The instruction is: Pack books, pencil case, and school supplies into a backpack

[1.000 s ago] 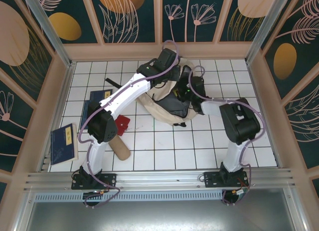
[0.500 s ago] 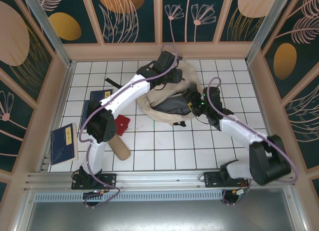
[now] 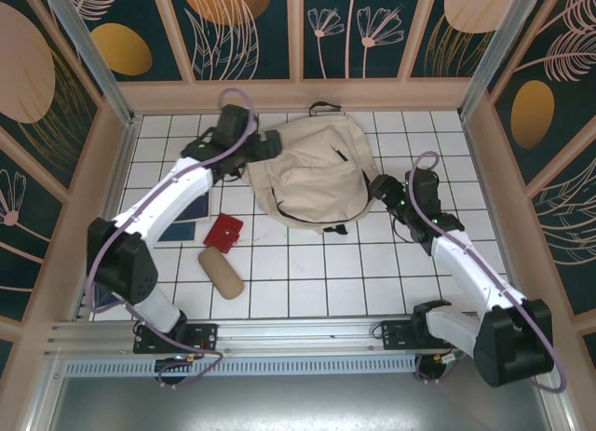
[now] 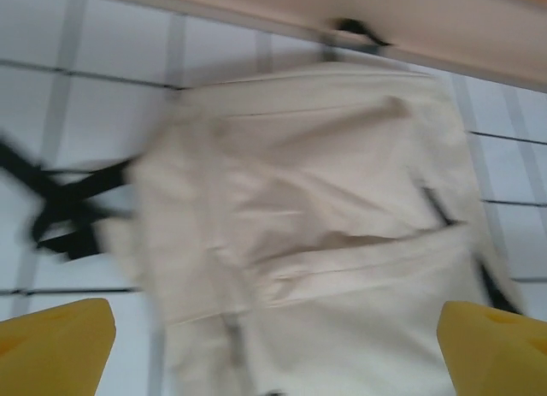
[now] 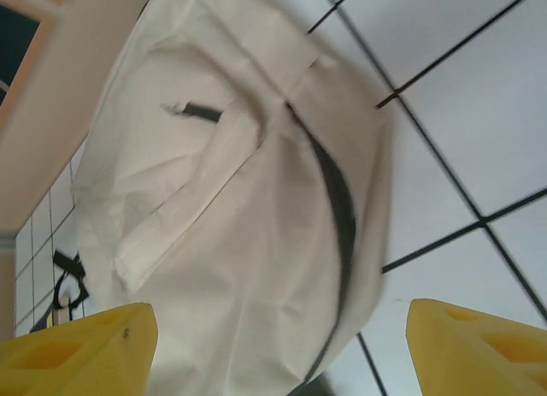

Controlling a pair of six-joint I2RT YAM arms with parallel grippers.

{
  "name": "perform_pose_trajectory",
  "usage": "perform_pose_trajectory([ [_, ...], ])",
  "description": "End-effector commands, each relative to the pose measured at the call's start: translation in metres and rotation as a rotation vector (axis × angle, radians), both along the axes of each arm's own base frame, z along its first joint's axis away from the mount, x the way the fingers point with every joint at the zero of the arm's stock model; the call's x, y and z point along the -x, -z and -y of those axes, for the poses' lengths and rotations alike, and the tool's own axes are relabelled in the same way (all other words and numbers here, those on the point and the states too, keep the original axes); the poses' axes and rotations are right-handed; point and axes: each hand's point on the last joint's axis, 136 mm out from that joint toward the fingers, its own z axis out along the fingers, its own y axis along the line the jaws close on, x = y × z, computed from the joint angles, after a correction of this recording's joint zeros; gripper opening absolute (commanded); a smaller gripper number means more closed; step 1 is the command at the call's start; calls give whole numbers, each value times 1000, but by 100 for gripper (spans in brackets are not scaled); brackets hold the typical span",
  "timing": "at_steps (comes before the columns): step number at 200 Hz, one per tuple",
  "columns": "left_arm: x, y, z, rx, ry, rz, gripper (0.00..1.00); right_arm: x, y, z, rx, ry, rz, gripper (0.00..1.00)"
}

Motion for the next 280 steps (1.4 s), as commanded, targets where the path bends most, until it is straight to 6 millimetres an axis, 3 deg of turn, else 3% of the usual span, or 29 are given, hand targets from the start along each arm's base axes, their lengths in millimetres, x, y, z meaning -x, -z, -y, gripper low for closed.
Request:
perform_pose_trajectory([
  [1, 6, 28, -66, -17, -160, -55, 99, -15, -24, -46, -16, -191, 90, 77],
  [26, 15, 56, -128, 4, -292, -107, 99, -21, -24, -89, -19, -301, 89, 77],
  [47, 18, 80, -163, 27, -372, -158, 99, -24, -25, -120, -43, -382, 94, 77],
  [74, 17, 110, -199, 33, -525, -239, 99, -24, -19, -153, -51, -459, 79, 77],
  [100, 10, 131, -222, 38, -623, -275, 99, -23, -9, -176, -75, -513, 49, 76],
  [141, 12, 155, -262, 8, -730, -314, 99, -19, 1, -196, -89, -562, 20, 76],
  [157, 10, 165, -262, 5, -715, -338, 99, -19, 2, -203, -93, -583, 16, 76],
  [187, 9, 183, -243, 86, -637, -368, 94, -20, 7, -217, -78, -618, 7, 76],
  [219, 16, 186, -225, 156, -570, -367, 87, -23, 9, -236, -77, -646, 3, 75],
  [249, 23, 181, -206, 229, -526, -352, 81, -31, 11, -277, -32, -708, 13, 75],
  [280, 38, 175, -193, 267, -488, -351, 75, -40, 26, -327, -18, -800, 14, 69],
])
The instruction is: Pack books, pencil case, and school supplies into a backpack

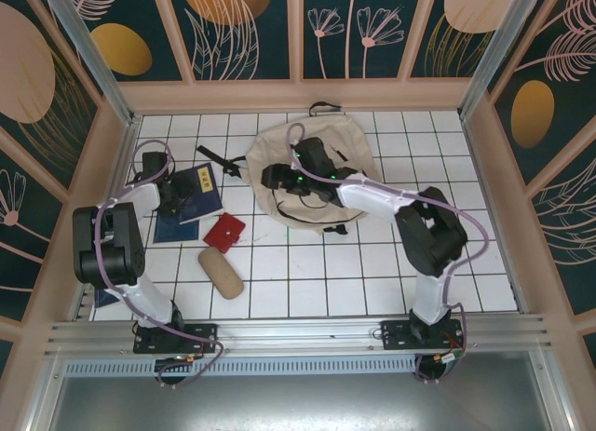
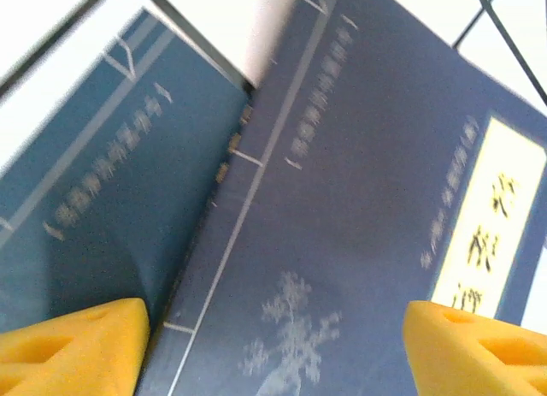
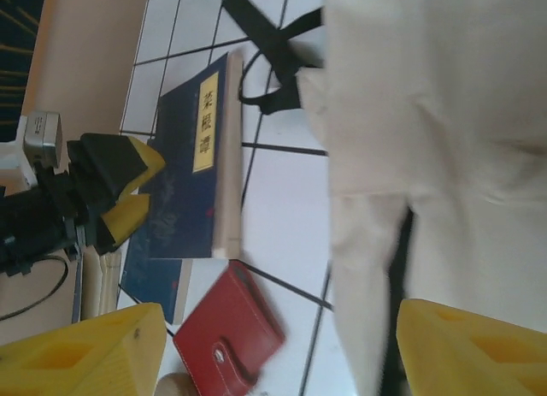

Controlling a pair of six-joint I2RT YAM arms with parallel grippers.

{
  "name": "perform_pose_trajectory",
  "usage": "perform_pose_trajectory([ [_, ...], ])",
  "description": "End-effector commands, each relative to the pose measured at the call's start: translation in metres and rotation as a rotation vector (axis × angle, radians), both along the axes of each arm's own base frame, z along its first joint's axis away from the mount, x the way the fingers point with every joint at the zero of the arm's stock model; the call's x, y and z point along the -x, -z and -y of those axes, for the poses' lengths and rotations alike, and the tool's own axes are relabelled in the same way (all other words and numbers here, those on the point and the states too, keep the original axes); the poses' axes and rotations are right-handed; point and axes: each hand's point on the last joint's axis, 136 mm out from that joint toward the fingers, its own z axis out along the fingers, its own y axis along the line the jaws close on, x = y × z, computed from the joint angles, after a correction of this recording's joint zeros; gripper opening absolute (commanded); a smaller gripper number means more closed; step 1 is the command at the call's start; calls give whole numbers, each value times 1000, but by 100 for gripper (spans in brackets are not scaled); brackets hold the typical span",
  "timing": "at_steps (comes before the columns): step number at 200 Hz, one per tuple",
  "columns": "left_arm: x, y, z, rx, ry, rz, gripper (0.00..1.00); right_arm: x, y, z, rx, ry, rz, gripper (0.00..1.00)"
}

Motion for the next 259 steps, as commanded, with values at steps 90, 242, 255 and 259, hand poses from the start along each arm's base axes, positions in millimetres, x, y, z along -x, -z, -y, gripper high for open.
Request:
perform_pose_trajectory([
  [90, 19, -6, 26, 104, 55, 40, 72, -43, 63, -141, 106, -211, 136, 54],
  [242, -5, -69, 72, 326, 240, 322, 65, -10, 111, -152, 56, -332, -30, 30],
  [255, -7, -80, 73, 328, 249, 351, 65, -13, 115, -148, 57, -317, -52, 30],
  [259, -8, -82, 73, 328, 250, 356, 65, -14, 116, -147, 57, -314, -58, 30],
])
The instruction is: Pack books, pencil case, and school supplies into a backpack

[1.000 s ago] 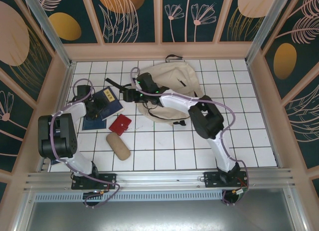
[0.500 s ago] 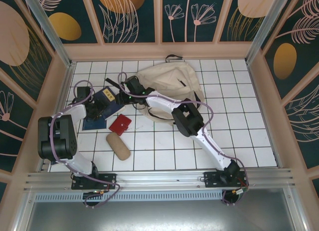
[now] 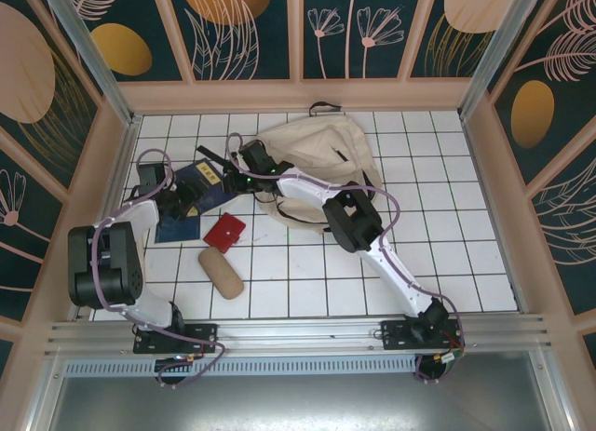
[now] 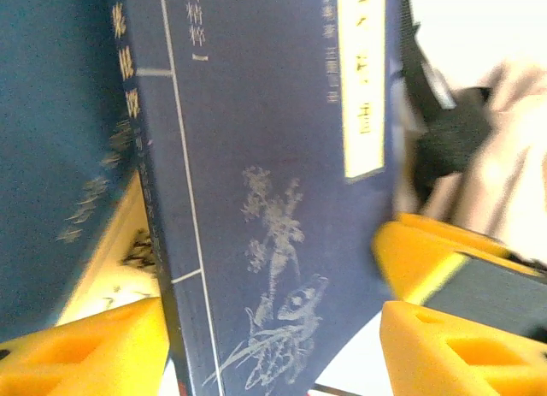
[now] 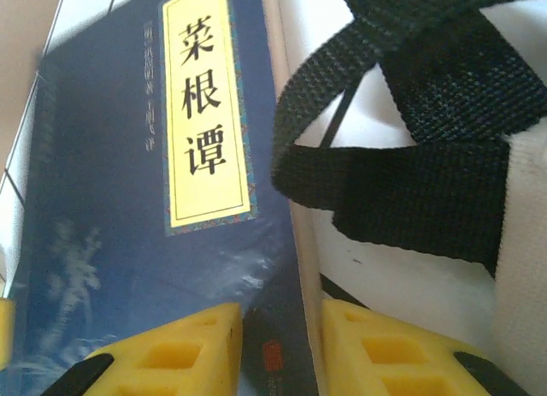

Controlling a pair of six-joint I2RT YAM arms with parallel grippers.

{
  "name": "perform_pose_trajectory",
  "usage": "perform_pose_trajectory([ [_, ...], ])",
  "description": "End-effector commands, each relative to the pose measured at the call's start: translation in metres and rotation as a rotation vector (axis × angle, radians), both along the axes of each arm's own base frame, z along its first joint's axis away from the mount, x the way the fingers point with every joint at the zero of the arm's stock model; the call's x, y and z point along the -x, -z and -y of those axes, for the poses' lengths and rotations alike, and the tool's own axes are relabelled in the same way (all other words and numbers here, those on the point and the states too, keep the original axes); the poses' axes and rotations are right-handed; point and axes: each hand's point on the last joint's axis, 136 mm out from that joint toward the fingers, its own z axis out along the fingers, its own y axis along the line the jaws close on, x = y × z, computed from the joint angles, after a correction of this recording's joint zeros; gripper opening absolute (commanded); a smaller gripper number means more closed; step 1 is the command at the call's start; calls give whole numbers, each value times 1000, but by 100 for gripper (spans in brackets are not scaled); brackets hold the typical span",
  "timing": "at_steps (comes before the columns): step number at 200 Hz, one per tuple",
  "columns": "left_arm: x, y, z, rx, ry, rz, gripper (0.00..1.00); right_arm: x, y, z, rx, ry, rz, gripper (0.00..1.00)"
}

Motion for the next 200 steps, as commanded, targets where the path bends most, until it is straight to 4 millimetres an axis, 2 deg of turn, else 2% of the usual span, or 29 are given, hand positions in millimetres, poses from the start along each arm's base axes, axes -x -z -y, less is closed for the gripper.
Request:
perform_pose_trajectory([
  [1, -18, -52, 22, 89, 80, 181, 65, 31, 16, -11, -17, -70, -104, 30],
  [22, -18, -54, 23, 98, 81, 185, 65, 28, 16, -7, -17, -63, -119, 30],
  [54, -15, -29, 24, 109, 81, 103, 61, 30, 11, -8, -37, -76, -129, 31],
  [86, -17, -23, 13, 57, 40, 61, 40, 28, -1, -6, -47, -74, -125, 33],
  [114, -18, -31, -1, -29, 3, 52, 17, 18, -39, 2, -92, -53, -127, 37],
  [133, -19, -46, -6, -65, -3, 81, 3, 12, -79, 12, -133, -44, -98, 40],
  [156, -19, -72, -6, -89, 13, 146, 1, 15, -127, 32, -191, -40, -63, 46],
  [188, -15, -128, 3, -58, 33, 297, 0, 32, -188, 78, -340, -4, -9, 69],
  [200, -12, -153, 12, -15, 45, 371, 0, 40, -199, 96, -383, 23, -10, 75],
])
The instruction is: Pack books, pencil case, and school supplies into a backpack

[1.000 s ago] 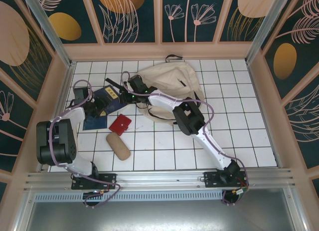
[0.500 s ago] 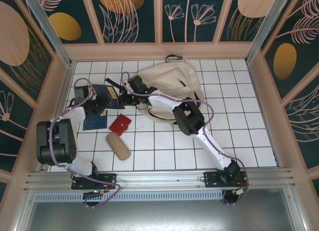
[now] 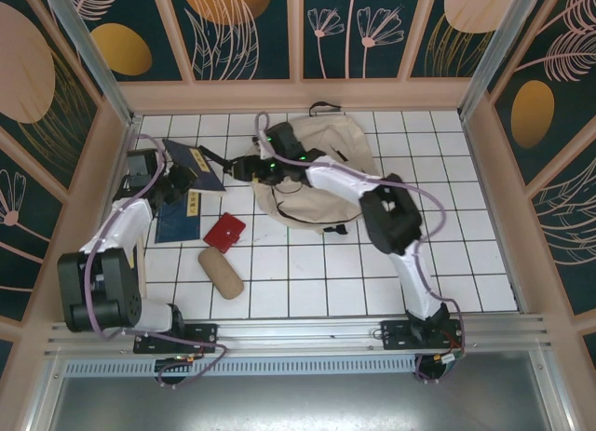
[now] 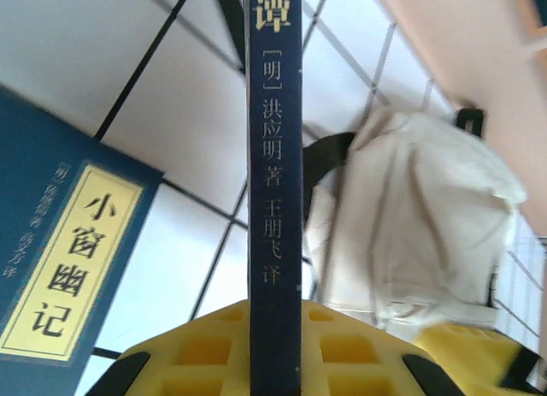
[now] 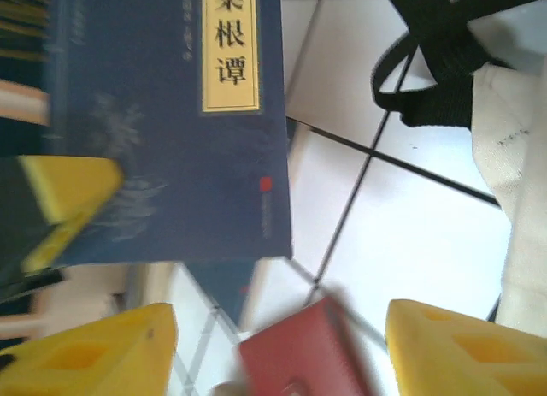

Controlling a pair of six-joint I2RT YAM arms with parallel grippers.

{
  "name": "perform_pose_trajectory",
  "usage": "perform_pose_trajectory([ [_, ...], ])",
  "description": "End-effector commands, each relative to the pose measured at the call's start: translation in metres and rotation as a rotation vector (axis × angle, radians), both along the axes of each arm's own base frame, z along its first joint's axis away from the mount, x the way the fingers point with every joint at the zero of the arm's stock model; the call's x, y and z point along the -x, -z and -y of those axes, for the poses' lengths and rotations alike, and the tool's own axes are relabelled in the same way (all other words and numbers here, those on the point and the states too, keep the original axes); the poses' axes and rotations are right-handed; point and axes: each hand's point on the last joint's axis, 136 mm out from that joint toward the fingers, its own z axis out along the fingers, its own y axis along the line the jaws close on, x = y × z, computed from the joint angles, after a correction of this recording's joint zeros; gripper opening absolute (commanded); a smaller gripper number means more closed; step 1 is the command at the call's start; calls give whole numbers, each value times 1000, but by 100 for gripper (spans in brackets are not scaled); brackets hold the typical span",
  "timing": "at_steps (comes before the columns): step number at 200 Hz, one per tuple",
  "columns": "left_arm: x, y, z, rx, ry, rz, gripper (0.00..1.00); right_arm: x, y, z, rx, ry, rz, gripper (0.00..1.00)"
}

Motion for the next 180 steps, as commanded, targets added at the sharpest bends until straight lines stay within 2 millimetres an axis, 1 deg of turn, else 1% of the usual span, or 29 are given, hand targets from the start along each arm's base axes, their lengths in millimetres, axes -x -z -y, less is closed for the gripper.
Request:
perform_pose_trajectory([
  [1, -4, -71, 15, 35, 54, 204, 0, 8, -77, 23, -196, 28, 92, 76],
  [5, -3, -78, 19, 51, 62, 228, 0, 9, -82, 29, -211, 39, 93, 77],
  [7, -3, -82, 21, 61, 66, 239, 0, 11, -80, 32, -212, 47, 85, 77],
  [11, -2, -90, 26, 78, 74, 260, 0, 14, -80, 38, -223, 58, 78, 78],
  [13, -1, -93, 29, 89, 79, 268, 0, 15, -84, 40, -233, 62, 81, 79],
  [21, 0, -106, 39, 126, 100, 302, 0, 21, -80, 53, -254, 88, 62, 81],
  [27, 2, -115, 48, 148, 117, 325, 0, 25, -82, 61, -282, 106, 48, 82],
  [34, 3, -123, 56, 172, 126, 348, 0, 30, -84, 69, -310, 123, 35, 83],
  [36, 4, -125, 58, 178, 127, 354, 0, 31, -87, 72, -323, 128, 36, 84],
  [41, 4, -131, 64, 202, 132, 372, 0, 35, -84, 77, -333, 142, 20, 85],
  [61, 8, -150, 90, 335, 176, 437, 0, 50, -85, 93, -402, 183, 3, 87],
  [74, 9, -152, 105, 404, 200, 439, 0, 60, -85, 102, -466, 203, -15, 87],
  [94, 10, -155, 130, 439, 230, 447, 0, 71, -86, 112, -550, 214, -42, 88],
  [110, 10, -155, 151, 465, 255, 447, 0, 75, -95, 116, -612, 213, -31, 89],
  [144, 9, -146, 184, 496, 268, 433, 0, 76, -117, 133, -748, 276, -14, 89],
  [180, 9, -146, 218, 511, 311, 429, 0, 64, -124, 142, -807, 359, -54, 89],
])
